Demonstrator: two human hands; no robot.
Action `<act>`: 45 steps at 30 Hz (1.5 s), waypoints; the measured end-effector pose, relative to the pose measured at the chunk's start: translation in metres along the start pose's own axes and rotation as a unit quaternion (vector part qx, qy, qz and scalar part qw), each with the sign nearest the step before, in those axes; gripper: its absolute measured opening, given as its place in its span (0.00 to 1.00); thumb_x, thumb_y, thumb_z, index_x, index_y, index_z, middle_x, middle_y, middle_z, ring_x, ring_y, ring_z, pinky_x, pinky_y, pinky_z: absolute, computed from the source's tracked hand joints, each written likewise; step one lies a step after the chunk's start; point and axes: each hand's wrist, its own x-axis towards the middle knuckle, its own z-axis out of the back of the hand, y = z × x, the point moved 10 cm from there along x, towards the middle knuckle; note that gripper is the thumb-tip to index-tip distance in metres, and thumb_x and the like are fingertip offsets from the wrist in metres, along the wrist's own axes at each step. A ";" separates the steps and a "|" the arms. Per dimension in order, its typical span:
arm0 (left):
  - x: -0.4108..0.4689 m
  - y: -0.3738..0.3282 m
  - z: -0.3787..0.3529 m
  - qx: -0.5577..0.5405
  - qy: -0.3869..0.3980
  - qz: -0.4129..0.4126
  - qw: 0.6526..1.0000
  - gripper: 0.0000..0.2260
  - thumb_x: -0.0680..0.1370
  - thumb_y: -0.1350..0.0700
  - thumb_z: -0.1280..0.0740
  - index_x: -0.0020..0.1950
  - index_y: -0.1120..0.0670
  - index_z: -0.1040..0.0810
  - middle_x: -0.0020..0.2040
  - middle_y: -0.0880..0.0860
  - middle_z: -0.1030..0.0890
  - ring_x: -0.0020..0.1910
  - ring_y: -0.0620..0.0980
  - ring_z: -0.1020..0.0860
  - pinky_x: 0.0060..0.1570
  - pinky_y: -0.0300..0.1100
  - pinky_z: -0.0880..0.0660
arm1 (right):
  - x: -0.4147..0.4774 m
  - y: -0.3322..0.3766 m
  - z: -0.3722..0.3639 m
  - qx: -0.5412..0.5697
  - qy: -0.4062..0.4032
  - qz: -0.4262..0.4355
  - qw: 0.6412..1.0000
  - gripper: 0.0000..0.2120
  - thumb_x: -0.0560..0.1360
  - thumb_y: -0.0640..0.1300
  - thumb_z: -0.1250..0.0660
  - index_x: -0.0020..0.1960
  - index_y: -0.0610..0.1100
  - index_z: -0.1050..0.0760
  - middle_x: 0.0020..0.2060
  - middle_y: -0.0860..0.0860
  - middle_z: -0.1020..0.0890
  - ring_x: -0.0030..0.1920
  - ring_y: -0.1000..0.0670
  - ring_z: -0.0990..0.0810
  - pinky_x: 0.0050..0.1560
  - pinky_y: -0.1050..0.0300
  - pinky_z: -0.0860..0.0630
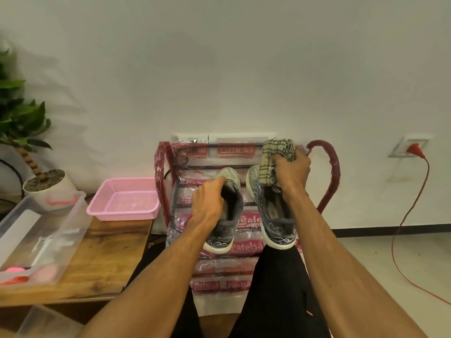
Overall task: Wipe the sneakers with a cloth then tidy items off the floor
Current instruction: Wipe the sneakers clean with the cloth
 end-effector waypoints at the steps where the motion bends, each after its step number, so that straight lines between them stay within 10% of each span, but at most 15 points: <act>1: 0.000 0.004 0.004 0.002 -0.006 0.003 1.000 0.22 0.76 0.67 0.38 0.66 0.49 0.26 0.58 0.56 0.19 0.55 0.57 0.21 0.51 0.49 0.24 | 0.000 0.000 -0.002 0.002 0.001 -0.003 1.000 0.09 0.75 0.38 0.31 0.52 0.48 0.24 0.42 0.55 0.19 0.45 0.51 0.17 0.45 0.55 0.18; 7: -0.002 0.032 0.027 0.020 -0.036 0.031 0.999 0.18 0.77 0.66 0.38 0.63 0.51 0.25 0.57 0.56 0.20 0.54 0.56 0.21 0.50 0.47 0.25 | -0.007 0.001 -0.014 0.011 0.018 -0.001 1.000 0.09 0.75 0.37 0.32 0.52 0.48 0.24 0.40 0.58 0.20 0.41 0.57 0.19 0.33 0.68 0.26; 33: 0.007 -0.103 -0.029 0.018 0.047 -0.142 0.989 0.21 0.78 0.52 0.34 0.71 0.50 0.31 0.69 0.51 0.27 0.62 0.54 0.24 0.55 0.51 0.26 | 0.031 0.009 0.078 -0.086 -0.062 0.012 0.994 0.05 0.70 0.46 0.33 0.45 0.55 0.25 0.40 0.56 0.19 0.43 0.50 0.18 0.45 0.47 0.18; 40: 0.010 -0.132 -0.076 0.115 0.134 -0.202 0.963 0.31 0.77 0.61 0.32 0.76 0.43 0.41 0.70 0.56 0.32 0.65 0.58 0.28 0.51 0.51 0.26 | 0.031 -0.026 0.094 -0.104 -0.045 0.010 0.994 0.18 0.76 0.40 0.33 0.65 0.47 0.24 0.44 0.53 0.20 0.37 0.62 0.23 0.32 0.70 0.29; 45: 0.013 -0.149 -0.094 0.181 0.164 -0.241 0.939 0.30 0.79 0.60 0.34 0.76 0.41 0.41 0.67 0.58 0.30 0.64 0.60 0.28 0.54 0.53 0.27 | 0.031 -0.059 0.103 -0.114 -0.041 -0.035 0.992 0.14 0.73 0.42 0.31 0.59 0.47 0.22 0.46 0.49 0.17 0.47 0.48 0.18 0.45 0.54 0.19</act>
